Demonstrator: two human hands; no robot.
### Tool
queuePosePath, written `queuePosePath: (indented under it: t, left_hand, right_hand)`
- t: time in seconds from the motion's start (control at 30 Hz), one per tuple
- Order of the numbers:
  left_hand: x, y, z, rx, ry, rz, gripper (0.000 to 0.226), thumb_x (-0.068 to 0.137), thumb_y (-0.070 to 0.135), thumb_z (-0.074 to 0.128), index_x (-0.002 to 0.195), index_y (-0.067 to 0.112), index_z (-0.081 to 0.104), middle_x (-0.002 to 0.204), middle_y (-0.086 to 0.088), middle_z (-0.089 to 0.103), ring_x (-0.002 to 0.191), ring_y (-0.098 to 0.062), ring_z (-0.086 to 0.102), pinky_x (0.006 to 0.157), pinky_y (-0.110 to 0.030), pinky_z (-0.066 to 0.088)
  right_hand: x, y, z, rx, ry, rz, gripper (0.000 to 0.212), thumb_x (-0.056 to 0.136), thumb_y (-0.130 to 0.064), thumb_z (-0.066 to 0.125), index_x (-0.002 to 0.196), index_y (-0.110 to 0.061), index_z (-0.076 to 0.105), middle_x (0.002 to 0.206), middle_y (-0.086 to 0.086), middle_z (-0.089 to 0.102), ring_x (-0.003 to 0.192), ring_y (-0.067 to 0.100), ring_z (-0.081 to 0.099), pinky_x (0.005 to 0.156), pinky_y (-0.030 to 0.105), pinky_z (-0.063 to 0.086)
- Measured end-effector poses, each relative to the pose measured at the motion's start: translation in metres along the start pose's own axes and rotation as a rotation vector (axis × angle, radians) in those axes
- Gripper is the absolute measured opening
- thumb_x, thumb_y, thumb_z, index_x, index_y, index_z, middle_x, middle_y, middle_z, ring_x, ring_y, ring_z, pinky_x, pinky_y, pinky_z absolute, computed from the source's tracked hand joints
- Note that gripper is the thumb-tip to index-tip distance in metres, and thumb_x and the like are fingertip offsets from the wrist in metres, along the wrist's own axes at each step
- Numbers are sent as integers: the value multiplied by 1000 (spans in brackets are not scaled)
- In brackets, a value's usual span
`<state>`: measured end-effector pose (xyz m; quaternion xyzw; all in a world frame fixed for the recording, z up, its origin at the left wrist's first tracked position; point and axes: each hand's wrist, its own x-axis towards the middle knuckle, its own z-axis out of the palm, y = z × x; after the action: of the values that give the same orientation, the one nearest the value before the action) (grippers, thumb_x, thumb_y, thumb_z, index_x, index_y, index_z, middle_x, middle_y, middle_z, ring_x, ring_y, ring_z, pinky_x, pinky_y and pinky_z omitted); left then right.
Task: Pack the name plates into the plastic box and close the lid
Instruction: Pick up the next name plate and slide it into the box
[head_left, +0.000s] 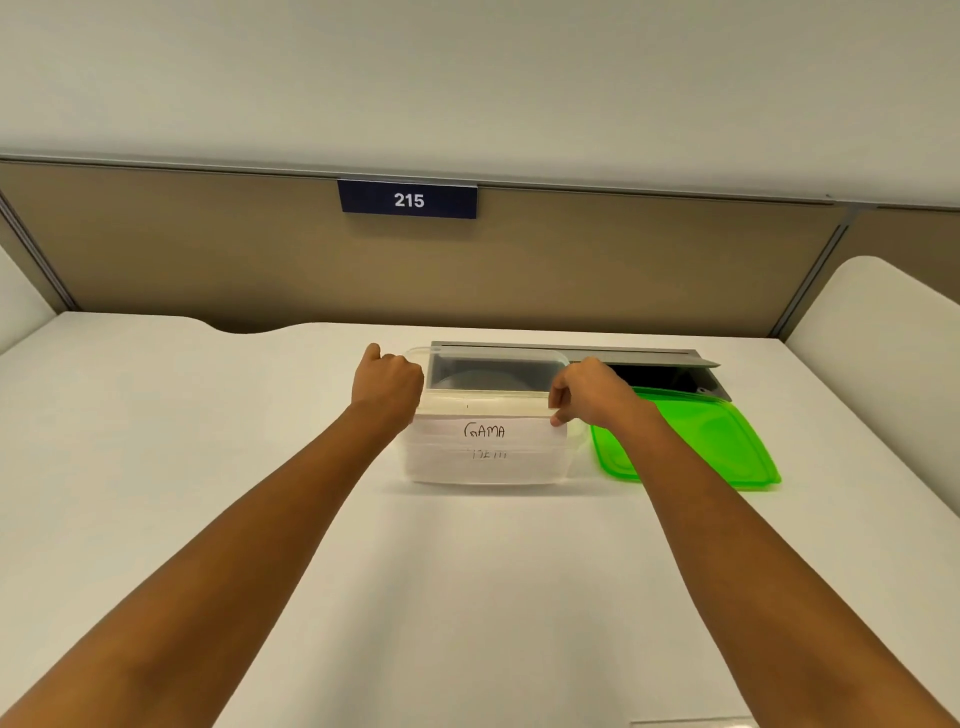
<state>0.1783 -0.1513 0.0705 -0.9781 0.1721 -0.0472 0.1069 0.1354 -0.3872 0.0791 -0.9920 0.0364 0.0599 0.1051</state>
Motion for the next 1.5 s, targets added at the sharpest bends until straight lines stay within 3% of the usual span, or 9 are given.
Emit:
queuePosePath:
  t: [0.17,0.4,0.6,0.83,1.07,1.27,1.5]
  left_hand:
    - [3,5,6,31,-90,11,25,85,28,69,106,14,69,107,-3,72,102,-18,65,103,-29,31]
    - [6,10,13,77,-85,29,19,91,19,59,107,14,69,107,-5,71,102,-19,64,105,-29,30]
    - [7,13,15,120,-97,42,22,91,20,59,111,14,68,112,-6,70,108,-20,62,107,-30,30]
    - [6,13,14,46,-53,26,21,91,21,60,109,15,68,108,-4,72,102,-20,66,108,-31,29]
    - [6,13,20,-25,-50,13,18,91,19,60,105,14,70,106,-4,73,97,-21,68,107,-32,30]
    - [3,14,18,-62,-43,0,29,90,34,59,109,15,69,111,-4,71,103,-21,66,107,-33,31]
    - [-17,14,15,-104,-17,-19,51,98,49,35,108,13,70,108,-6,72,104,-24,64,99,-33,36]
  right_hand:
    - [3,-6,7,-64,-61,16,31,76,-21,78,103,-9,71,109,12,71,102,28,64,89,32,51]
    - [7,-7,18,-172,-72,-16,18,81,-10,70,98,-11,72,109,12,71,103,29,64,85,31,51]
    - [5,-10,24,-304,-25,-48,25,90,-10,57,111,-10,70,118,15,67,111,31,61,94,35,49]
    - [6,-12,22,-249,-29,-53,21,83,-11,67,104,-13,71,114,10,69,108,29,62,90,33,49]
    - [6,-14,26,-248,-10,-36,21,86,-8,62,105,-12,71,115,13,68,108,30,63,91,34,51]
    - [1,-12,26,-261,28,-47,24,91,-17,58,113,-16,67,120,9,66,114,29,59,95,34,47]
    - [-22,-6,23,-242,168,-58,34,101,-23,32,118,-11,59,121,13,64,112,33,56,91,38,41]
